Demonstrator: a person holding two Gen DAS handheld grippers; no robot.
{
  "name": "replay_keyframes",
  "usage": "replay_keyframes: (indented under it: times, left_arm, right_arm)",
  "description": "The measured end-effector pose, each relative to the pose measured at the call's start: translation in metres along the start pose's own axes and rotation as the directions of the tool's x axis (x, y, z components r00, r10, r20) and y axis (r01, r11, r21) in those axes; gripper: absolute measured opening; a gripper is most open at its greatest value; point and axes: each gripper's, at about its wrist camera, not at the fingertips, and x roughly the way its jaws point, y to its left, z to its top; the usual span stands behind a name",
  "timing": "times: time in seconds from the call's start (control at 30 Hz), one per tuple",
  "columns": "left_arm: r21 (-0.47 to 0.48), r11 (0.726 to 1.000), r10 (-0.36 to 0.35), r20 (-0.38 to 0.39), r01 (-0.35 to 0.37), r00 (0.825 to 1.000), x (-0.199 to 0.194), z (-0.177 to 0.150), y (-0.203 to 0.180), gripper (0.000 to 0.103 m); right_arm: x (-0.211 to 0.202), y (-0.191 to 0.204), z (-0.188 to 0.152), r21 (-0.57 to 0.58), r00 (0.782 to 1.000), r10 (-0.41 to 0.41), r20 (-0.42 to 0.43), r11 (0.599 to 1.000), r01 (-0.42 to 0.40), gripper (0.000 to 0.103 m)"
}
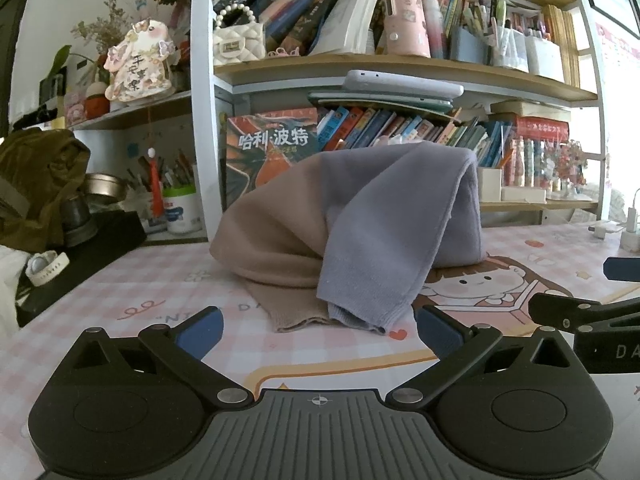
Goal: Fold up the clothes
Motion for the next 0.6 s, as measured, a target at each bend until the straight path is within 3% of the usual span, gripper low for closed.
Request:
replay_keyframes:
  times: [0.6]
  left_arm:
    - [0.006,1.0,0.006,-0.009,-0.006,1.0,-0.0002,-0.0028,-0.0008,0.103]
  right_arm:
    - [-0.0034,0.0016,0.0003,-0.008,1.0,0.002,0.017,1.0,-0.002,0.103]
